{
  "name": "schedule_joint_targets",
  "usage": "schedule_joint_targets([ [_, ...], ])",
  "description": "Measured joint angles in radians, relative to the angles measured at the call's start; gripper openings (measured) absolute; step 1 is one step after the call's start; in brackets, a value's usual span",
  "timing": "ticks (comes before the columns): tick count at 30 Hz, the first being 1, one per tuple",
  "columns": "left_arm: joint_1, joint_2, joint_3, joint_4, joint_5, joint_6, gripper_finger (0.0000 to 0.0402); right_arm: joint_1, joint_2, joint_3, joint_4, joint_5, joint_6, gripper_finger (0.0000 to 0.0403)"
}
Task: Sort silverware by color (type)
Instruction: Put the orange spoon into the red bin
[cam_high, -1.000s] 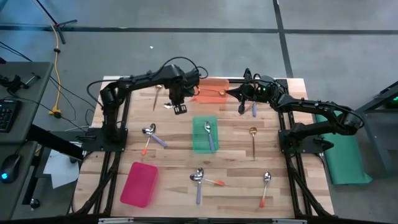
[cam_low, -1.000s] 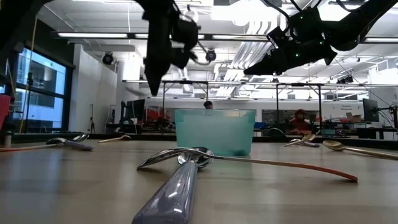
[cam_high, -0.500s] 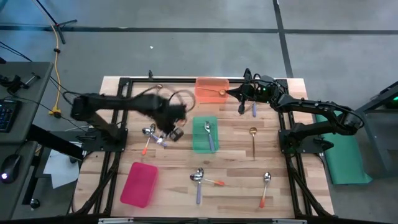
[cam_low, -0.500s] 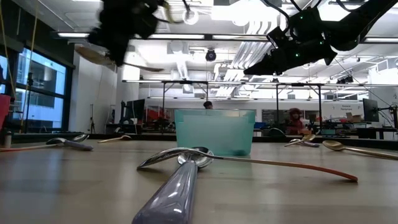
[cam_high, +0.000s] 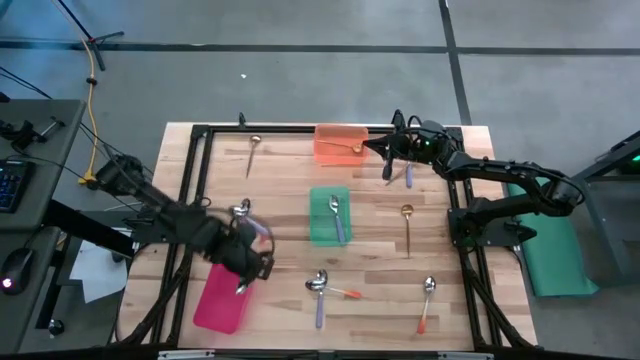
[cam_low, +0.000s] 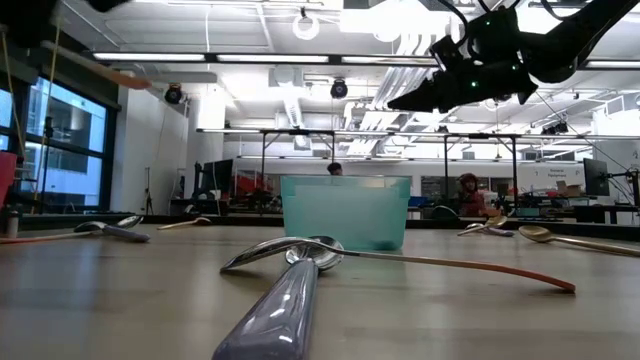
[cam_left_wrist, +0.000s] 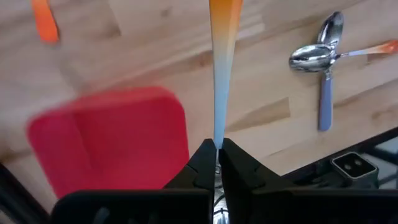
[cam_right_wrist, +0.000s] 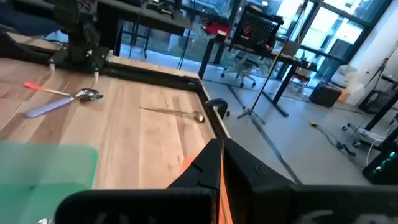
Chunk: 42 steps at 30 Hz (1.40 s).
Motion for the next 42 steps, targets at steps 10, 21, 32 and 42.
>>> schedule_joint_targets([
  [10, -0.217, 0.119, -0.012, 0.086, -0.023, -0.296, 0.0001, 0.000, 0.000, 0.000, 0.048, 0.000, 0.006, 0.0000],
  [21, -0.362, 0.223, -0.012, 0.063, 0.045, -0.340, 0.0000, 0.000, 0.000, 0.000, 0.044, 0.000, 0.021, 0.0000],
  [32, -0.324, 0.259, -0.012, 0.004, 0.036, -0.236, 0.0000, 0.000, 0.000, 0.000, 0.046, 0.000, 0.024, 0.0000],
  [42, -0.250, 0.259, -0.012, 0.109, -0.001, -0.162, 0.0000, 0.000, 0.000, 0.000, 0.045, 0.000, 0.024, 0.0000],
])
